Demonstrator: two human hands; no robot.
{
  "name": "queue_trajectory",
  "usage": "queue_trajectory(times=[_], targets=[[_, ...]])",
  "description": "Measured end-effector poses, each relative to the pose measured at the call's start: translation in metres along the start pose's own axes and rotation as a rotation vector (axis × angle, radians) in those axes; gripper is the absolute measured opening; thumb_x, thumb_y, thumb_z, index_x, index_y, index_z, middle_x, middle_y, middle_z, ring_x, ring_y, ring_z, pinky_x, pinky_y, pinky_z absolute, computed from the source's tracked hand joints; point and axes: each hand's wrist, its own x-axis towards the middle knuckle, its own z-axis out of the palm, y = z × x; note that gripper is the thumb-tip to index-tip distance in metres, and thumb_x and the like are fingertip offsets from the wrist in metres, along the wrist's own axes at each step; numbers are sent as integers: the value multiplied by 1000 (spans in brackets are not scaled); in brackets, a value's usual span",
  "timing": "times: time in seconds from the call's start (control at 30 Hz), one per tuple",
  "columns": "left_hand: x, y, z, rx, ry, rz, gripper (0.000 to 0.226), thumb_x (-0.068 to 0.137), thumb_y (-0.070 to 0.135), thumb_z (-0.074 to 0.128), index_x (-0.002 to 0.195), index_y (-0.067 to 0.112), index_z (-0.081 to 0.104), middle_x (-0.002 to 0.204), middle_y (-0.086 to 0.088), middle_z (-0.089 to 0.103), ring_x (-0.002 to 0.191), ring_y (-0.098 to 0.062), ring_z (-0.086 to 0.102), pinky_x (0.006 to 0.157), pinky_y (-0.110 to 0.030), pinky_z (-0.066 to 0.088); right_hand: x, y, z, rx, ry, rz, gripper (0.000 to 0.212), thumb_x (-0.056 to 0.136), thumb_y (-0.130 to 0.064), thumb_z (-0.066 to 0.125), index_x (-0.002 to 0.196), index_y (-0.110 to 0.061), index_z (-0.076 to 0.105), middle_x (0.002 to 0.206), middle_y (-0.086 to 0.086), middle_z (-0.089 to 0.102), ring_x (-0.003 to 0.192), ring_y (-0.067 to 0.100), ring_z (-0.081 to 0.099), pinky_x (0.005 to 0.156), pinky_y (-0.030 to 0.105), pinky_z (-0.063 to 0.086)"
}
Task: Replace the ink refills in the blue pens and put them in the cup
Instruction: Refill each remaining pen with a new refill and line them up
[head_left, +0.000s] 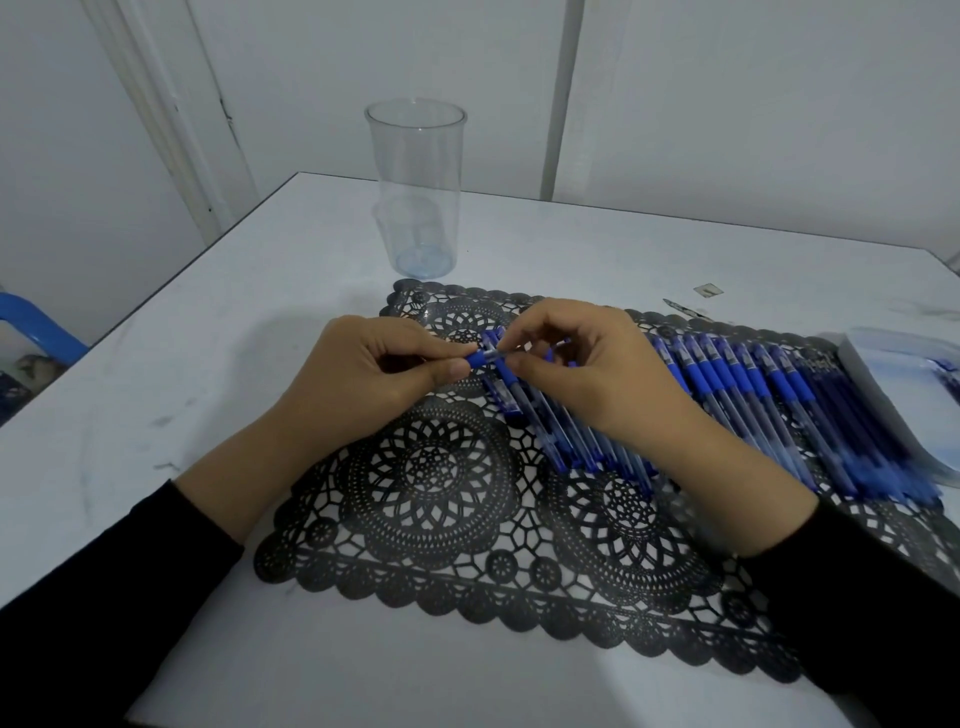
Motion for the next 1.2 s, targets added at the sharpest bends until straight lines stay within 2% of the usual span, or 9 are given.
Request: queue_trajectory(times=[0.2,0.3,0.43,0.57,0.7,0.93,1.0,1.1,1.2], targets=[[1,0,-1,-11,5,-22,23,78,29,75,99,22,78,78,4,75,69,-19,68,65,-28,52,0,1,-5,99,6,23,11,89,-11,69,95,-19,72,78,6,60,69,12,52,65,34,45],[1,0,-2,-12,15,-52,22,78,28,75,99,22,78,78,8,75,70,-11,68,66,-18,51,2,0,-8,136,89,58,10,89,-9,69,97,-14,70,82,1,64,73,9,56,70,27,51],[2,-3,-3,12,63,-108,18,81,20,78,99,22,79,80,10,76,76,-14,71,72,-24,55,7,2,-6,143,171,157,7,90,-11,68,94,-14,73,81,8,66,71,9,55,68,16,49],[3,-5,-4,33,153,-169,16,83,23,78,98,26,79,79,11,76,76,-15,71,73,-22,55,15,8,1,-40,117,166,10,89,-10,67,89,-17,74,73,-7,64,60,-1,49,57,7,41],[4,-4,-5,36,201,-187,15,82,23,79,95,31,78,78,14,75,75,-13,70,71,-19,53,24,8,12,-280,7,116,17,88,-10,66,86,-24,75,75,-15,63,59,-5,52,55,3,38],[4,-4,-4,55,197,-195,15,82,23,79,97,28,79,75,11,75,71,-15,67,65,-14,50,31,1,15,-509,-86,-33,12,86,-10,69,90,-19,76,74,-17,55,65,-6,45,61,-1,31],[4,-3,-4,51,195,-197,16,82,22,79,97,28,79,73,13,74,66,-9,66,62,-9,47,31,1,17,-557,-87,-67,11,85,-12,70,90,-18,77,77,-14,55,68,-2,45,63,0,29],[4,-2,-3,49,190,-212,16,82,22,79,97,28,79,73,13,74,63,1,62,62,-6,45,31,1,17,-570,-94,-54,12,87,-17,69,94,-21,78,86,-7,58,74,3,44,63,2,27],[3,-1,-3,46,183,-214,16,83,21,79,98,26,79,75,16,74,67,0,65,64,-6,46,29,-1,10,-508,-92,-6,14,89,-18,66,96,-22,78,86,-6,61,69,2,45,59,4,31]])
